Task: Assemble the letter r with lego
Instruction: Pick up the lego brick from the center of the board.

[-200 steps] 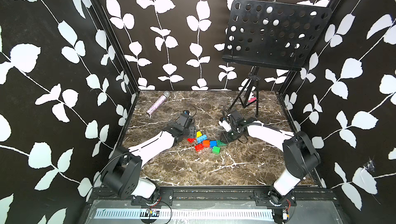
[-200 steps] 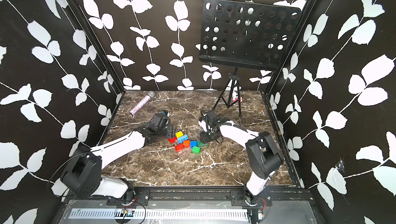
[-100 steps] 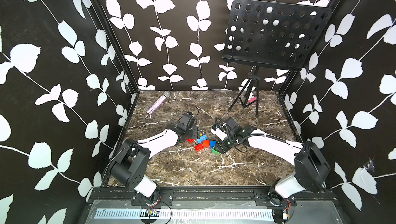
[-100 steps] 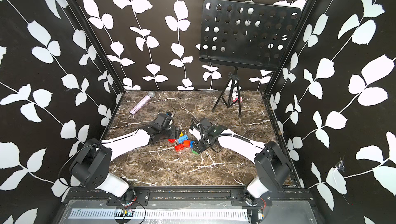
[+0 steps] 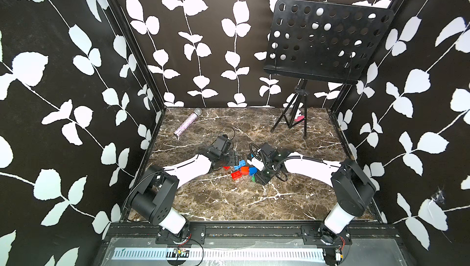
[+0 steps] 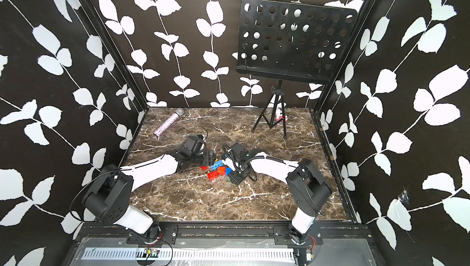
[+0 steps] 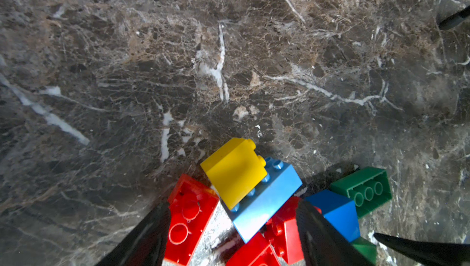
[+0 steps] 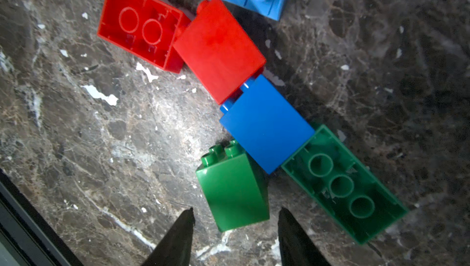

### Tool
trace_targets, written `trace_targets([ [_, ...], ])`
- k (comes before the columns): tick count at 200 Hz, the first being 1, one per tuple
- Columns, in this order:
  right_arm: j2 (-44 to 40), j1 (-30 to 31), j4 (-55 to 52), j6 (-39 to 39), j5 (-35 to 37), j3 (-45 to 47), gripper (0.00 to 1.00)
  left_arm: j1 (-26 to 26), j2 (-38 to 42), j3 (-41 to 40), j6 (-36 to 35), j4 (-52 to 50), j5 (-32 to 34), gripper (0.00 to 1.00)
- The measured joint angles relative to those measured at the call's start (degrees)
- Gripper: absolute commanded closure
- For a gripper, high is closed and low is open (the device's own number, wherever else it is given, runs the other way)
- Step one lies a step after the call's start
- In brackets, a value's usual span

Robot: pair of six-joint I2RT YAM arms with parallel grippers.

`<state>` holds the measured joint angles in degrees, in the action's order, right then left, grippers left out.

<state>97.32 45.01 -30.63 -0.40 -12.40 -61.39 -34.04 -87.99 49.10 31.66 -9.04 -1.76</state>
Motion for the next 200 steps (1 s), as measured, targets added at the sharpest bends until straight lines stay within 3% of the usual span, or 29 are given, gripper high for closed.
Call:
trace_targets([
  [62, 2.1, 1.5, 1.4, -1.4, 1.4, -1.2, 0.49, 0.0, 0.0, -0.4, 0.5, 0.0, -0.6, 0.18],
  [115, 3.3, 1.8, 2.4, -1.7, 1.4, -1.5, 0.61, 0.9, 0.0, -0.9, 0.9, 0.3, -4.4, 0.18],
  [141, 3.5, 1.9, 2.4, -1.6, 1.4, -1.5, 0.62, 3.3, 0.9, -2.8, 0.9, 0.1, -6.8, 0.18],
  [168, 3.5, 2.1, 2.5, -1.3, 1.4, -1.5, 0.69, 7.3, 4.8, -5.4, 0.9, -0.6, -9.6, 0.17],
  [200, 2.1, 2.1, 1.4, -1.3, 1.3, -1.6, 0.73, 10.1, 9.2, -3.8, -0.7, -4.3, -14.3, 0.17],
])
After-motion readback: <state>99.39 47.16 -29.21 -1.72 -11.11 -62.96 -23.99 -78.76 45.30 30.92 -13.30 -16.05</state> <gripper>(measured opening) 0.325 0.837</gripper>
